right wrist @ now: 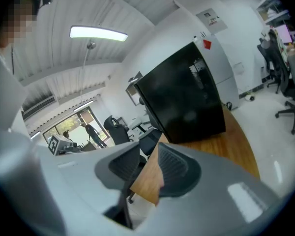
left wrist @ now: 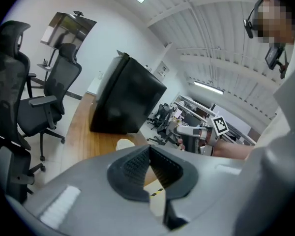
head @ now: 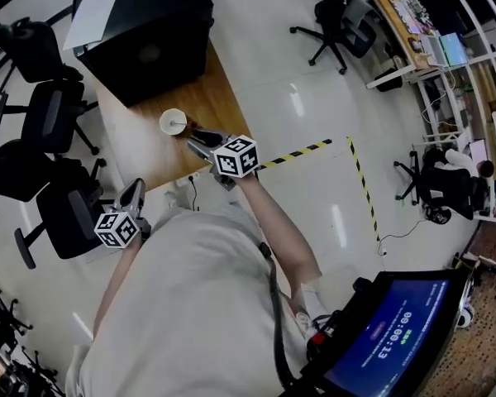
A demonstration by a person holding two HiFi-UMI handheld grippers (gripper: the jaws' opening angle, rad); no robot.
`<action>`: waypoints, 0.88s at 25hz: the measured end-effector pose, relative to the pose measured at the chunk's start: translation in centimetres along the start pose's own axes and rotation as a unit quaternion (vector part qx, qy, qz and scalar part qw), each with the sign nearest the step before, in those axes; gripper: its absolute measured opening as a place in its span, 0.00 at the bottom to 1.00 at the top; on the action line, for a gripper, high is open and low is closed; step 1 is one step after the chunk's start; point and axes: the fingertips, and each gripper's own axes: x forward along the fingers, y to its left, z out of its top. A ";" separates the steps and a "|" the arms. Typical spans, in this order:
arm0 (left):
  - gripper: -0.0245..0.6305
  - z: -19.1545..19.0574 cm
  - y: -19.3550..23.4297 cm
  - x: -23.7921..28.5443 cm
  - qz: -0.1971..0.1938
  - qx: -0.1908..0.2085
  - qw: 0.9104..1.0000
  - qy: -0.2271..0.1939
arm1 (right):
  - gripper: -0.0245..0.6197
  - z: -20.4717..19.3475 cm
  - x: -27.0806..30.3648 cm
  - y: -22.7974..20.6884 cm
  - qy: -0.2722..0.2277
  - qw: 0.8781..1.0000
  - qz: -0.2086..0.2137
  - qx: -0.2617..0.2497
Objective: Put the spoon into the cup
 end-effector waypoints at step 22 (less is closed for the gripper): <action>0.01 -16.6 -19.4 0.7 0.096 -0.032 0.995 -0.009 | 0.16 -11.0 -27.2 -6.2 -0.095 0.995 -0.004 -0.034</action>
